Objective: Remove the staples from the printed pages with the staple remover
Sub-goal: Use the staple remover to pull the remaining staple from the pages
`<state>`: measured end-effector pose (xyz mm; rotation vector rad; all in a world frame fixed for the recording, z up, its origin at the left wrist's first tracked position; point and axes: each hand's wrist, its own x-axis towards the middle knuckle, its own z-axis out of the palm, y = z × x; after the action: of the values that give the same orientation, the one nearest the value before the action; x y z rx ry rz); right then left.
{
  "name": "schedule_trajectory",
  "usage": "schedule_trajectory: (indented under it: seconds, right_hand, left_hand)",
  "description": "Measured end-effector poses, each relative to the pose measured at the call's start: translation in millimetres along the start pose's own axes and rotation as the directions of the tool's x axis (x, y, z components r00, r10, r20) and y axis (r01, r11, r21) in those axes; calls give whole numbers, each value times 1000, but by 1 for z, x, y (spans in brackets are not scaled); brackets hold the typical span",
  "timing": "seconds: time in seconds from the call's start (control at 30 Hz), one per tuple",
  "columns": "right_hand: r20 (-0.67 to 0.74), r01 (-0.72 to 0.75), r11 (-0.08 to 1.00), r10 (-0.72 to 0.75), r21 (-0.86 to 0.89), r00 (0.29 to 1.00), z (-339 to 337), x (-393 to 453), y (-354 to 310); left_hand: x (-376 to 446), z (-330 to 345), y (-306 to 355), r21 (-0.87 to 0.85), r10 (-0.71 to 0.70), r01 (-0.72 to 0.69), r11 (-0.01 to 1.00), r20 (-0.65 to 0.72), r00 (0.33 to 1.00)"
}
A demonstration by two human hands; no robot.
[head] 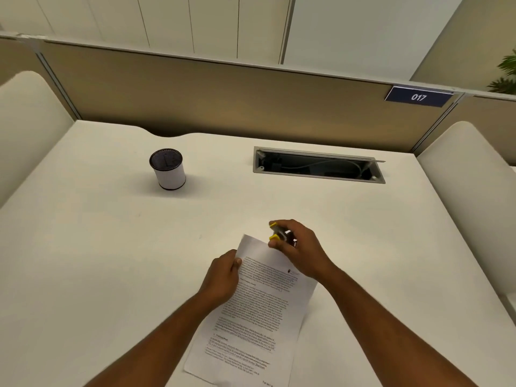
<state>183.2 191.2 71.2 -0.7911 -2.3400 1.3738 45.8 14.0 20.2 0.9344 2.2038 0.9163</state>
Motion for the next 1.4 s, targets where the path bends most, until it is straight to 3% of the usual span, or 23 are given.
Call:
schedule_trajectory:
  seconds: [0.17,0.43,0.63,0.87,1.07,1.4]
  right_hand:
    - [202,158,936,-96,-315,975,-4,-2,-18]
    - [292,287,789,-143,-544,946,-10,3,-41]
    - [424,432,674,-191,-599,886,-11,11,-59]
    - [518,490,624,-157,-608,841,-12,12,-76]
    - [524,473,627,-120,-619,843,-10,10,-81]
    - [373,362,682,-140,-635,917,-4,4,-76]
  left_hand:
    - [-12,1,4,-18,67,-66,998,25,997]
    - [-25,1,11,-3,115,-115,993,22,993]
    - [-32,2,17,-22,140,-140,990,26,990]
    - [-40,2,19,-8,166,-166,986,6,986]
    - [-42,1,20,14,171,-171,985,4,985]
    - [-41,-2,27,2,170,-170,985,9,985]
